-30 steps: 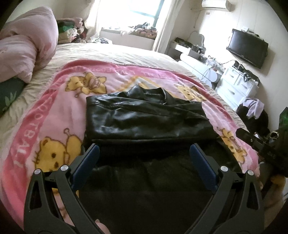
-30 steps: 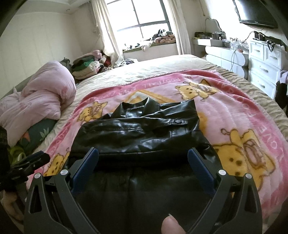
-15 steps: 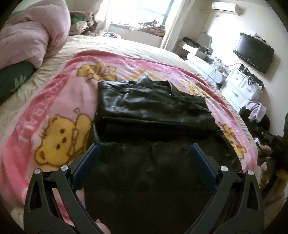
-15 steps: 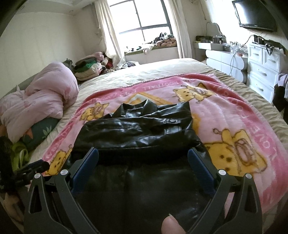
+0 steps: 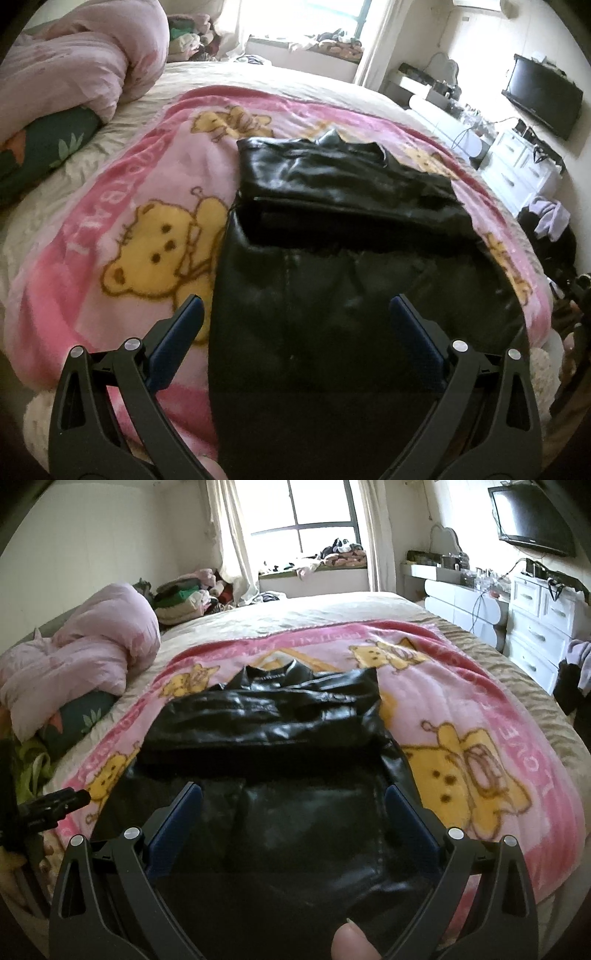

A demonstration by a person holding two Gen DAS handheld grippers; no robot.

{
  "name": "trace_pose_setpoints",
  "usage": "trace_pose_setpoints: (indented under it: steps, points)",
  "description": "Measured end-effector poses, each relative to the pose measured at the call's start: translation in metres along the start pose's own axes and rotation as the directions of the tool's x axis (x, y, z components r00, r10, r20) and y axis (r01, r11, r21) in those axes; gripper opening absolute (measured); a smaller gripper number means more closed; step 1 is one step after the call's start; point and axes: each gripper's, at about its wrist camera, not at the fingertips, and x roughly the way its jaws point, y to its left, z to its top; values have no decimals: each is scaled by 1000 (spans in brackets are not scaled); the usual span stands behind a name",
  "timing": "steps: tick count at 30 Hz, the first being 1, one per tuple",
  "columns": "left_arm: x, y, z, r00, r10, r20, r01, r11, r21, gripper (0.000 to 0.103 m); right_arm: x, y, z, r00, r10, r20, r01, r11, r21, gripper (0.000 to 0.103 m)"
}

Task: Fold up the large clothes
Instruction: 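Lower both tools onto the jacket hem and close them on it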

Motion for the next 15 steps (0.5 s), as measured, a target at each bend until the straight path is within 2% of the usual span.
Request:
trace_pose_setpoints:
  steps: [8, 15]
  points:
    - [7, 9, -17, 999, 33, -42, -34, 999, -10, 94, 4, -22, -25, 996, -19, -84, 18, 1000, -19, 99]
    - [20, 31, -40, 992, 35, -119, -42, 997, -59, 94, 10, -43, -51, 986, -25, -167, 24, 1000, -9, 99]
